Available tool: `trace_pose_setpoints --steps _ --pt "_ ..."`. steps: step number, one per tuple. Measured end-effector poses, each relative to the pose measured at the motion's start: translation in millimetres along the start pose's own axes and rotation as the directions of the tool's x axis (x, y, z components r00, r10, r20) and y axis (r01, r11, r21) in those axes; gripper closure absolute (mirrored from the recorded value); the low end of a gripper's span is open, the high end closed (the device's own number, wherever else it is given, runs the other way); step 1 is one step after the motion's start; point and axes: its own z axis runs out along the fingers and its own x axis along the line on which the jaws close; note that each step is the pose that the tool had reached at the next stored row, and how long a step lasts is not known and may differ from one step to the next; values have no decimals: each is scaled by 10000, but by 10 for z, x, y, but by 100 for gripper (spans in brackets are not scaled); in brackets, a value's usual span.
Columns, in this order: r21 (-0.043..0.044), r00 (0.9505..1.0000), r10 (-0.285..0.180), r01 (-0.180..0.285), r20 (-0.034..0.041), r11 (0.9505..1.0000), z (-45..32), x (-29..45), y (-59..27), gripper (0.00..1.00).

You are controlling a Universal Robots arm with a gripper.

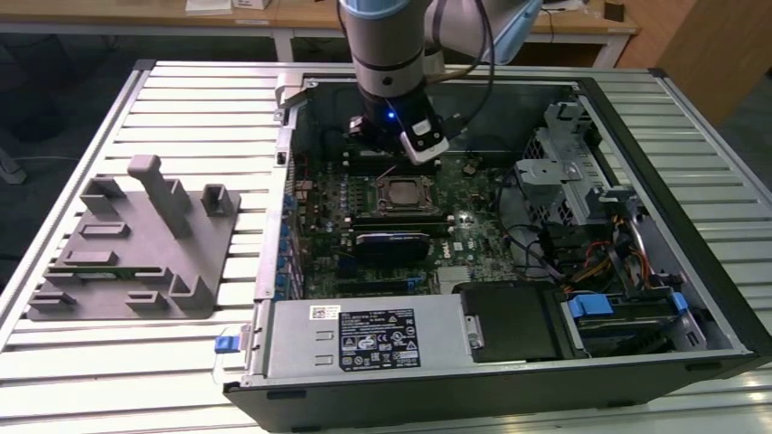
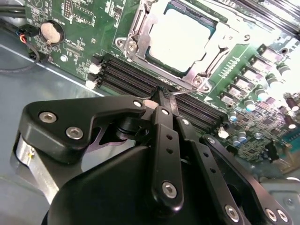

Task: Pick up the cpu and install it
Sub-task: 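Install the first cpu locking lever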

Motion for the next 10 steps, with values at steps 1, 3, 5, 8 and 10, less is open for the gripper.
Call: trace_pose_setpoints --steps 1,3,5,8,10 --pt "2 10000 31 -31 25 10000 8 -2 -2 89" --pt "11 9999 115 -115 73 9999 20 -5 -4 89" --pt "22 9997 218 -219 118 9998 32 -8 -7 89" --pt "40 9990 395 -396 187 9992 52 -12 -11 89" --pt "54 9983 531 -533 236 9986 64 -13 -14 89"
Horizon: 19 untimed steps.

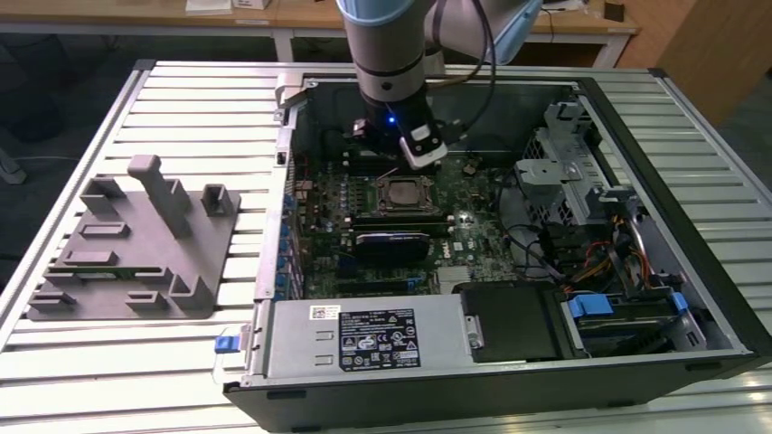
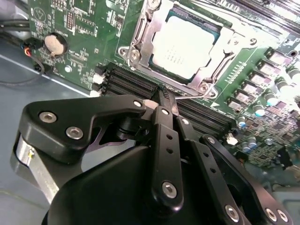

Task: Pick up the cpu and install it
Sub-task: 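Install the first cpu locking lever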

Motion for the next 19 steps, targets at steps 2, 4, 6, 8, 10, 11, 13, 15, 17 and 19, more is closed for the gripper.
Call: trace_pose_setpoints --steps 2,4,6,8,10,11,13,15,17,19 --pt "20 9999 147 -147 41 9999 11 -3 -2 89" --pt "38 9995 291 -291 80 9996 19 -8 0 89" --pt "59 9990 435 -435 119 9990 29 -14 2 89" --pt "84 9983 569 -571 155 9983 39 -21 7 89" --pt "110 9977 655 -657 183 9978 50 -24 22 89" --pt "126 9975 675 -677 193 9976 57 -24 33 89" --pt "156 9972 713 -717 210 9973 68 -23 53 89" --pt "178 9970 748 -752 223 9970 80 -20 74 89" --pt "197 9968 761 -766 232 9969 93 -16 93 89" --pt "219 9968 759 -764 241 9968 104 -13 104 89"
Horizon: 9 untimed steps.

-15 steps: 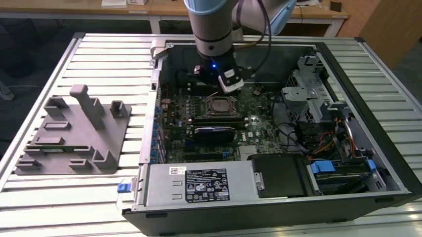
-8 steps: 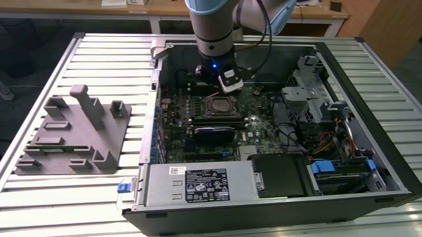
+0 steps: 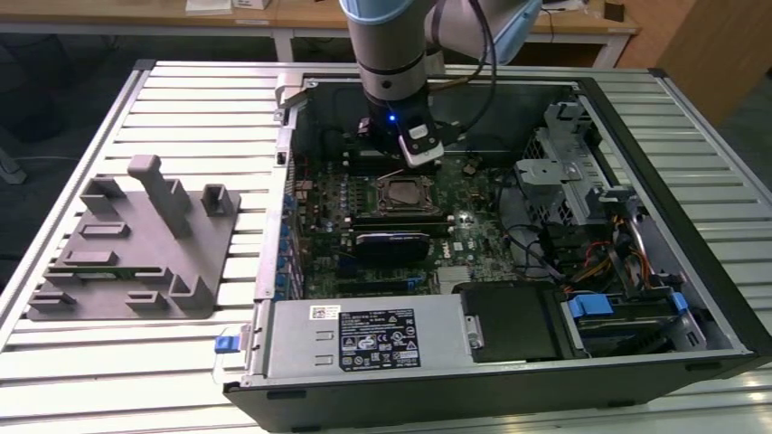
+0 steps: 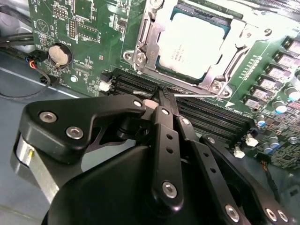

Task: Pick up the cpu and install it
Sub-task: 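Install the first cpu locking lever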

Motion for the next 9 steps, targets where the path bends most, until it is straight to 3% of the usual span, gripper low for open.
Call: trace_pose_setpoints --steps 6,9 --pt "-21 9999 11 -11 128 10000 39 8 -1 89" --pt "-22 9999 13 -13 145 10000 45 8 -3 89"
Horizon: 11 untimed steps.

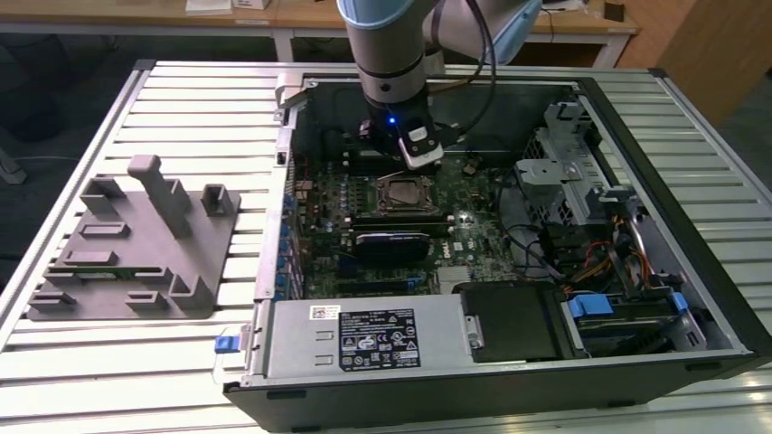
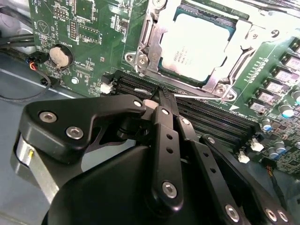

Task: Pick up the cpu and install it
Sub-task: 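Install the first cpu locking lever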

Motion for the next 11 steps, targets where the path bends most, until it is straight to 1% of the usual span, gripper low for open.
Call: trace_pose_setpoints --steps 5,11 --pt "-1 10000 9 -9 4 10000 2 1 1 89" --pt "18 9999 130 -130 34 9999 20 15 43 89"
